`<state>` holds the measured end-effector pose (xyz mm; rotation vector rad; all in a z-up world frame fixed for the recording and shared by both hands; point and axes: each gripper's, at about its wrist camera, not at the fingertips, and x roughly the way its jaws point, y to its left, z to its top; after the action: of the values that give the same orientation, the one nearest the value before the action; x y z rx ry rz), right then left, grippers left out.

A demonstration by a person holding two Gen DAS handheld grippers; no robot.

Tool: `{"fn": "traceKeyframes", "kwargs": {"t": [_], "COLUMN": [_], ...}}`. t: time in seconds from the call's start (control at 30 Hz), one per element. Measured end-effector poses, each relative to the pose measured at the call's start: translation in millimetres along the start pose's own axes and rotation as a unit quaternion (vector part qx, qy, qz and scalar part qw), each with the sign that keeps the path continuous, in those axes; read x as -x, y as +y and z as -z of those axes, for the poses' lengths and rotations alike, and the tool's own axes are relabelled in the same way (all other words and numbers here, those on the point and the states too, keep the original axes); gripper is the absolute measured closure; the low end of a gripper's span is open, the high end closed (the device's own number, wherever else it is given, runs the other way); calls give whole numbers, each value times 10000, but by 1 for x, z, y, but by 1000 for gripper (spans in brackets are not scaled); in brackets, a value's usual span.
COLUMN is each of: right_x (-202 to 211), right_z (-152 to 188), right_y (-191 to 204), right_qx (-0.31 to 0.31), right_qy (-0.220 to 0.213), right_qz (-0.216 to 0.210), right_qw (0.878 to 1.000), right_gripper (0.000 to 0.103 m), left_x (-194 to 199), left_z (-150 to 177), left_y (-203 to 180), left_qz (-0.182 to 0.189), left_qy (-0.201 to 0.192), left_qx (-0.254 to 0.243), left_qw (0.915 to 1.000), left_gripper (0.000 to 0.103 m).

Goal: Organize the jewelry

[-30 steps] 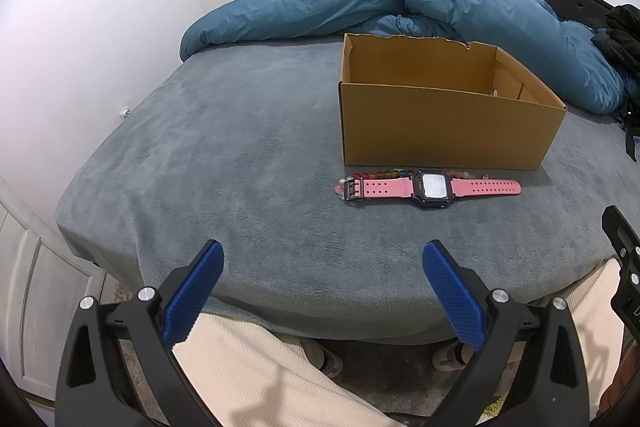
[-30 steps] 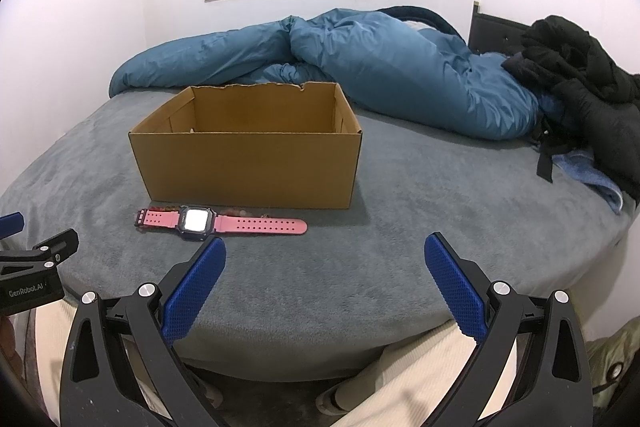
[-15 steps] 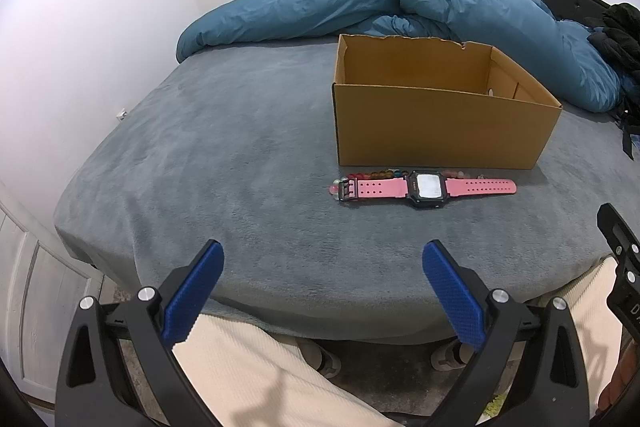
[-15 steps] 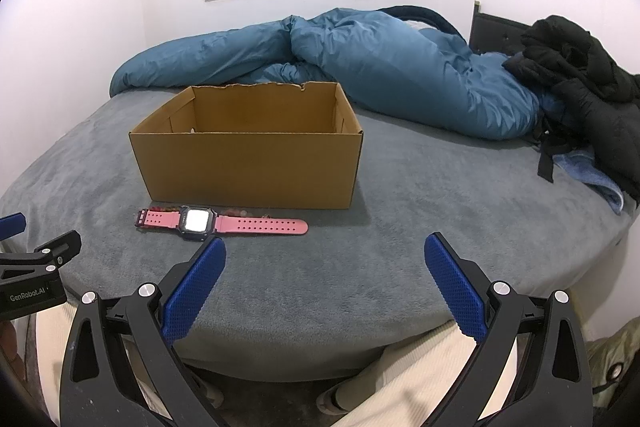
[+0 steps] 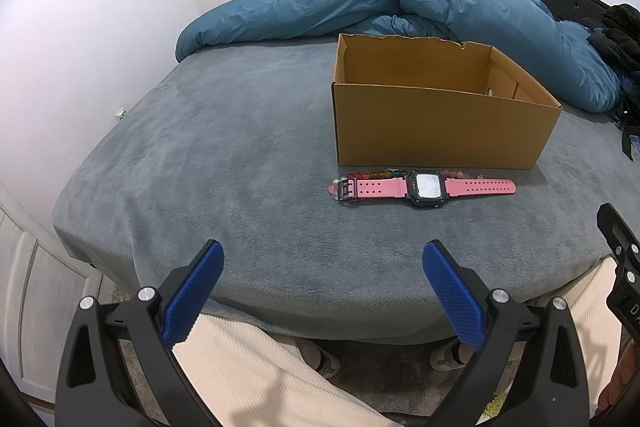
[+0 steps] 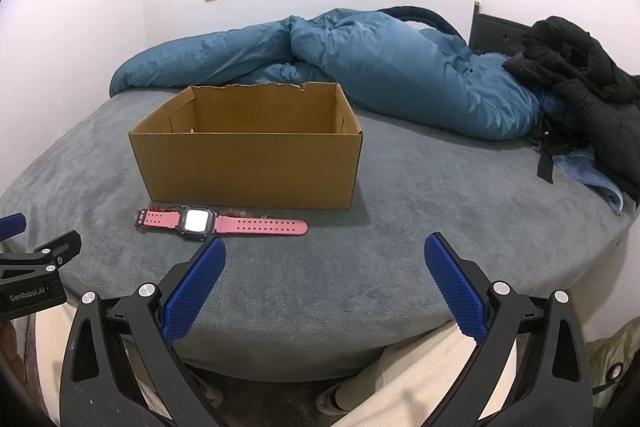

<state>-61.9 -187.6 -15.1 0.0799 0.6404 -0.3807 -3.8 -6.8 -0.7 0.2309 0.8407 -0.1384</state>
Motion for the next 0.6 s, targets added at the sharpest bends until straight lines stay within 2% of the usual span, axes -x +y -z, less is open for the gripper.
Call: {"fn": "traceKeyframes", "kwargs": {"t": [0.6], "right_x": [2], "right_z": [1], "right_y": [0], "right_qx": [-5], "right_qy": [-7], "right_qz": [-4], "right_qw": [10000], "right_gripper": [8], "left_x": [0], "left_z": [0], "left_y": [0], "left_qz": [-3], "left_qy": [3], "left_qx": [2], "left_qw": [10000], "left_gripper": [5]}}
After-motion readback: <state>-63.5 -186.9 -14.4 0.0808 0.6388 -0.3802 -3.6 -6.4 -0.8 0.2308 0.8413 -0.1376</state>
